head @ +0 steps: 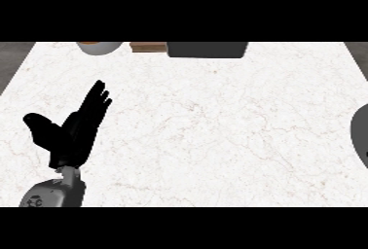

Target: Pick the bell pepper from the tray and place it in the pot

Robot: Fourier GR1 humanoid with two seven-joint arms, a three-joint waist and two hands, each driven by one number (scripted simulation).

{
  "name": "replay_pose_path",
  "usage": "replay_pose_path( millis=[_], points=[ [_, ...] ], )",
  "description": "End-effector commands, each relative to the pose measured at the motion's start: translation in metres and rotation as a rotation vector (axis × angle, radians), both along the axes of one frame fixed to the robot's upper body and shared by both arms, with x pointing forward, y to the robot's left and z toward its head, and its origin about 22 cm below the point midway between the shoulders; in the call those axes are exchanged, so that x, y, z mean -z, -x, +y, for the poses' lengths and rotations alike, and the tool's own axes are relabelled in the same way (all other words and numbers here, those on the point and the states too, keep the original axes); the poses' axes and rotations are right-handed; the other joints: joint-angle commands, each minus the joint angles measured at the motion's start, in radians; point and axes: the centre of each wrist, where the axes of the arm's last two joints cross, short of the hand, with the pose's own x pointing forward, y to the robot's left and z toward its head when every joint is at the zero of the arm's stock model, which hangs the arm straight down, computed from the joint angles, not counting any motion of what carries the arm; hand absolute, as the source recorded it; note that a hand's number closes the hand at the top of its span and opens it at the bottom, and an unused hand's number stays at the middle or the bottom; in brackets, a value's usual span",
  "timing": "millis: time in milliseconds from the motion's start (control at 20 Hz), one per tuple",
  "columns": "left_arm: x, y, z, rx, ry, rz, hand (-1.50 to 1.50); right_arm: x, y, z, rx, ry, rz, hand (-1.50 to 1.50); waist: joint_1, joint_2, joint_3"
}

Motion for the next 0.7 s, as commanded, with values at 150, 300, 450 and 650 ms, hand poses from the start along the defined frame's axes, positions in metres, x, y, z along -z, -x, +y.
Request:
replay_pose_path(
  millis=[150,300,450,650],
  points=[
    [0.013,0.010,0.009,-0.013,0.021,-0.005,0.00,0.036,-0.025,0.011,0.002,-0.264,-0.071,-1.50,-0.003,-0.002,0.000],
    [0.003,-0.008,-0.003,-0.015,-0.014,-0.005,0.00,0.015,-0.017,-0.012,0.042,-0.312,-0.289,-1.50,-0.016,0.000,0.001],
    [0.000,0.005,0.009,-0.014,0.007,0.002,0.00,0.003,-0.009,-0.020,0.125,-0.339,-0.435,-1.50,-0.013,-0.004,0.000],
    [0.007,0.003,0.019,-0.021,0.004,-0.024,0.00,-0.004,0.015,-0.059,0.220,-0.378,-0.530,-1.50,-0.021,-0.003,0.001]
  ],
)
